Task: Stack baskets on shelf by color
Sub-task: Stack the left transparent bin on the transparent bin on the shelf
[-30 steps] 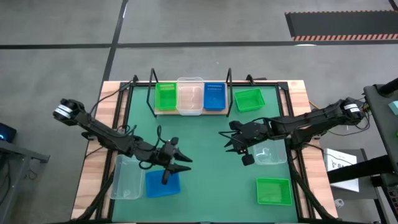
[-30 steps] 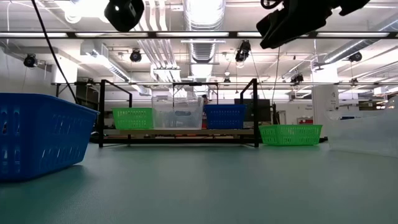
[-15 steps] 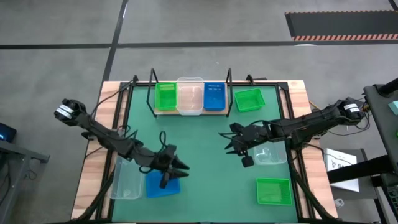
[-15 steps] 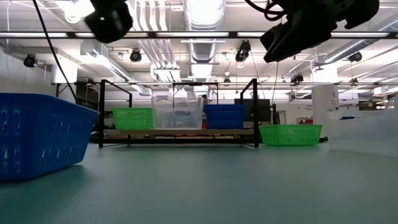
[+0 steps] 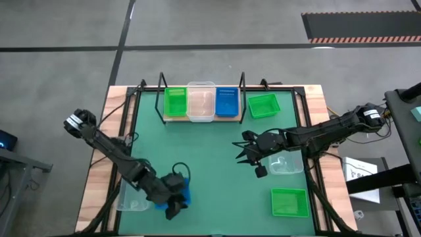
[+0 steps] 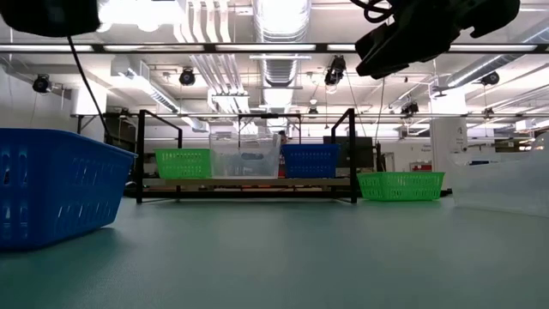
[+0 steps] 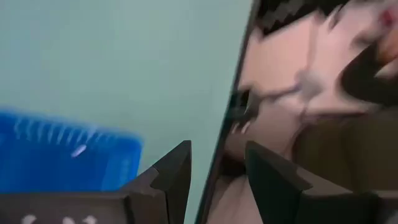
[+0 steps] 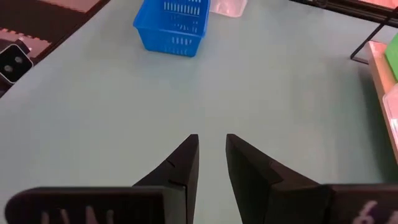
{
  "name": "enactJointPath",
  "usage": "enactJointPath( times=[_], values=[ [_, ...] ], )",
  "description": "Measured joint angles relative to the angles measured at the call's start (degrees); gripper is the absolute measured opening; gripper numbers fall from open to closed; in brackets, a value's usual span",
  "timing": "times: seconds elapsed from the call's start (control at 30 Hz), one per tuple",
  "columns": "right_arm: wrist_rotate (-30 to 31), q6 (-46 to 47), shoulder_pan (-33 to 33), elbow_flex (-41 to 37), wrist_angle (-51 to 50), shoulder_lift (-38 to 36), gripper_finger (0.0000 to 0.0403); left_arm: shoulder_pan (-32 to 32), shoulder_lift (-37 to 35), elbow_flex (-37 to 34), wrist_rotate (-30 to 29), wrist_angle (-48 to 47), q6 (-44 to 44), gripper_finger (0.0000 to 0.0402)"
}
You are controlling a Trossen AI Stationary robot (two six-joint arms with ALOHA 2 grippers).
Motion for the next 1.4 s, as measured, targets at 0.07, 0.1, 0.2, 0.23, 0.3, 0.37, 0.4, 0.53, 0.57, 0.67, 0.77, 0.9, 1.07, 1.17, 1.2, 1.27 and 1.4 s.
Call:
enactJointPath(
  times=[0.07, 0.1, 0.2, 0.23, 0.3, 0.37, 0.4, 0.53, 0.57, 0.67, 0.77, 0.9, 1.07, 1.17, 1.2, 1.27, 1.4],
  values=[
    [0.01, 0.32, 0.0, -0.01, 0.0, 0.02, 0.0073, -0.19, 1.6, 2.23, 2.14, -5.4, 0.01, 0.0134],
    [0.0, 0.71, 0.0, -0.01, 0.0, 0.02, 0.0073, -0.19, 2.23, 3.03, 2.81, -7.17, 0.03, 0.0134],
    [0.02, 1.94, 0.0, -0.01, -0.12, 0.02, 0.0073, -0.17, 3.13, 3.79, 4.25, -11.56, -0.04, 0.0134],
    [0.01, 2.32, 0.0, -0.01, -0.3, 0.02, 0.0073, -0.17, 3.18, 3.82, 4.3, -12.63, -0.08, 0.0134],
    [0.02, 3.24, 0.0, -0.01, -0.43, 0.02, 0.0073, -0.17, 3.08, 3.82, 4.39, -14.48, -0.79, 0.0134],
    [0.02, 3.95, 0.0, -0.01, -0.46, 0.02, 0.0073, -0.17, 2.67, 3.82, 4.58, -16.58, -2.93, 0.0134],
    [0.01, 4.35, 0.0, -0.01, -0.49, 0.02, 0.0073, -0.17, 2.36, 3.82, 4.79, -17.97, -4.25, 0.0134],
    [0.02, 4.39, 0.0, -0.01, -0.5, 0.02, 0.0073, -0.23, 1.31, 3.84, 8.96, -22.77, -10.3, 0.0134],
    [0.02, 4.37, 0.0, -0.01, -0.5, 0.02, 0.0073, -0.36, 1.16, 4.0, 10.92, -23.9, -11.43, 0.0134],
    [1.63, 4.26, -0.02, -0.01, -0.46, 0.02, 0.0073, -0.79, 1.1, 5.95, 16.19, -24.1, -11.86, 0.0134],
    [3.45, 4.06, -0.02, -0.01, -0.44, 0.02, 0.0073, -2.23, 1.06, 8.68, 19.68, -26.22, -11.78, 0.0134],
    [4.59, 4.33, -0.04, -0.01, -0.17, 0.02, 0.0073, -6.41, 0.98, 11.88, 20.38, -37.5, -10.5, 0.0134],
    [4.68, 3.74, -0.04, -0.01, 1.17, 0.02, 0.0073, -13.81, 0.93, 11.39, 21.83, -40.29, -10.43, 0.0134],
    [4.76, 3.76, -0.04, -0.01, 1.25, 0.02, 0.0073, -17.82, 0.93, 10.46, 21.87, -39.34, -10.71, 0.0136],
    [4.76, 3.76, -0.04, -0.01, 1.27, 0.02, 0.0073, -18.71, 0.93, 9.94, 21.77, -39.63, -10.67, 0.0139],
    [4.75, 3.76, -0.04, -0.01, 1.29, 0.02, 0.0073, -20.29, 0.97, 9.06, 21.14, -40.01, -10.42, 0.0148],
    [4.58, 3.82, -0.02, -0.01, 1.25, 0.02, 0.0073, -21.53, 0.97, 6.53, 20.41, -40.33, -10.42, 0.0176]
  ],
)
